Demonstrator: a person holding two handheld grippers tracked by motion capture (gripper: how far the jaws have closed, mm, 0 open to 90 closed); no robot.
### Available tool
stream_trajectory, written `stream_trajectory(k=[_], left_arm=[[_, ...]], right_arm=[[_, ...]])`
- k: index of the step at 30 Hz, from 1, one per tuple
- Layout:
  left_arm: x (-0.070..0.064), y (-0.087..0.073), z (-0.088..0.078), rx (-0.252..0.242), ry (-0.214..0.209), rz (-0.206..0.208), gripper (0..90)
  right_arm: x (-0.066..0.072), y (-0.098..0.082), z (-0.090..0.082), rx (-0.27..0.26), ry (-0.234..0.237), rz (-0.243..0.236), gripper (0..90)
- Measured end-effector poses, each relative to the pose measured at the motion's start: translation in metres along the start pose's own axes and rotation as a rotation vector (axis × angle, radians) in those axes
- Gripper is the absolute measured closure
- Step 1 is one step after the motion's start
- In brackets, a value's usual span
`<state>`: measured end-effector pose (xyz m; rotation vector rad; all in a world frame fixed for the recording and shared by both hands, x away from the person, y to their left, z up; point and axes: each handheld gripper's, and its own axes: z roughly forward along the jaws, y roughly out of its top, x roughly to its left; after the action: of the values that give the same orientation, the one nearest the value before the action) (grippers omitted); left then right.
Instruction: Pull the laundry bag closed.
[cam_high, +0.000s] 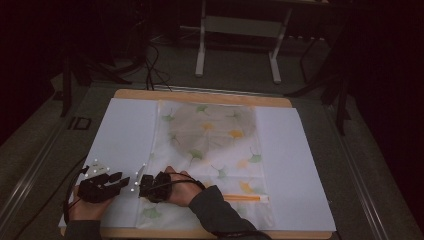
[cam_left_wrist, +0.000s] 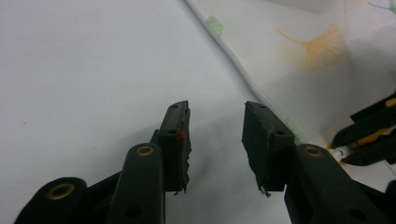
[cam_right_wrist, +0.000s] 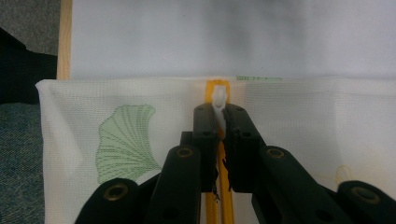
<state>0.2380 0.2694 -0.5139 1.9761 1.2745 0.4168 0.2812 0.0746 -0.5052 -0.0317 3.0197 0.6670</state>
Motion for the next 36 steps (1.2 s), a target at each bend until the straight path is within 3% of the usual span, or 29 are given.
stream_trajectory(k=[4, 22, 36], left_arm=[[-0.004, 0.000, -0.001, 0.013, -0.032, 0.004, 61.6], [-0.027, -0.007, -0.002, 0.078, -0.204, -0.050, 62.4], [-0.038, -0.010, 0.008, 0.144, -0.280, -0.036, 62.7]], right_arm=[[0.001, 0.000, -0.003, -0.001, -0.003, 0.002, 84.1], [0.000, -0.004, -0.004, -0.018, -0.008, 0.010, 84.1], [0.000, -0.004, -0.012, -0.033, -0.021, 0.003, 84.2]])
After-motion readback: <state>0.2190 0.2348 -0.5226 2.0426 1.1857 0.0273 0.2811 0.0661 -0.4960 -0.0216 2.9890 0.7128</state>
